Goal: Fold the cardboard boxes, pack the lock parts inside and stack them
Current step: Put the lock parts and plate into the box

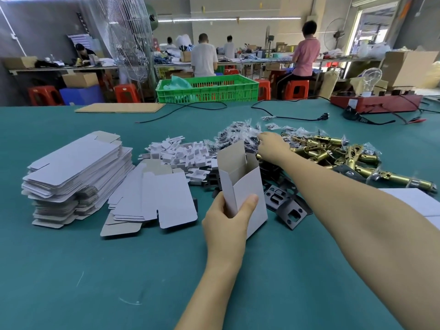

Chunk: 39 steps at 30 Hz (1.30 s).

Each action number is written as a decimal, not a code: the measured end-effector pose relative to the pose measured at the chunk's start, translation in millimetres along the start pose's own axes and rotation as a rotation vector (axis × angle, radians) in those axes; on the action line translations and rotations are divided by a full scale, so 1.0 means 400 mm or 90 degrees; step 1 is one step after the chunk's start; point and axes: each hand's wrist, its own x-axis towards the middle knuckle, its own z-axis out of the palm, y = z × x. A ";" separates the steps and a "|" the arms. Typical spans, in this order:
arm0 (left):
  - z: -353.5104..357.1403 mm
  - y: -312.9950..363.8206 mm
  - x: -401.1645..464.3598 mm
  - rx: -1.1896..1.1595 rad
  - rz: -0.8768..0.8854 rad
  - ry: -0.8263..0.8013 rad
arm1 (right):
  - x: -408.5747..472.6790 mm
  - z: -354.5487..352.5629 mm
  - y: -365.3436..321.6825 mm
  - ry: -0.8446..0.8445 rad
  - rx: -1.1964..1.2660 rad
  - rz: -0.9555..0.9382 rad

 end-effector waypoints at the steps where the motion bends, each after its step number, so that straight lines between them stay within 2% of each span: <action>1: 0.000 0.001 0.000 0.000 0.000 0.000 | -0.012 -0.004 -0.002 0.044 0.027 -0.007; 5: -0.001 0.001 0.003 0.006 -0.009 0.004 | -0.118 -0.069 -0.002 0.238 0.250 0.008; 8: -0.003 0.010 0.000 0.003 -0.013 0.001 | -0.231 -0.140 0.035 0.297 0.399 0.046; 11: -0.002 0.017 -0.007 0.003 -0.013 -0.001 | -0.348 -0.206 0.092 0.301 0.528 0.106; 16: 0.003 0.018 -0.016 0.016 -0.004 -0.031 | -0.469 -0.273 0.135 0.222 0.637 0.165; 20: 0.013 0.024 -0.029 0.020 -0.002 -0.094 | -0.523 -0.304 0.128 0.188 0.693 0.126; 23: 0.017 0.023 -0.031 0.016 -0.020 -0.129 | -0.553 -0.336 0.097 0.147 0.762 0.041; 28: 0.020 0.027 -0.036 0.028 0.005 -0.182 | -0.586 -0.381 0.030 0.117 0.589 -0.130; 33: 0.026 0.029 -0.043 0.036 0.034 -0.241 | -0.610 -0.381 -0.045 0.108 0.192 -0.285; 39: 0.027 0.023 -0.043 0.042 0.053 -0.243 | -0.604 -0.338 -0.079 0.089 0.100 -0.289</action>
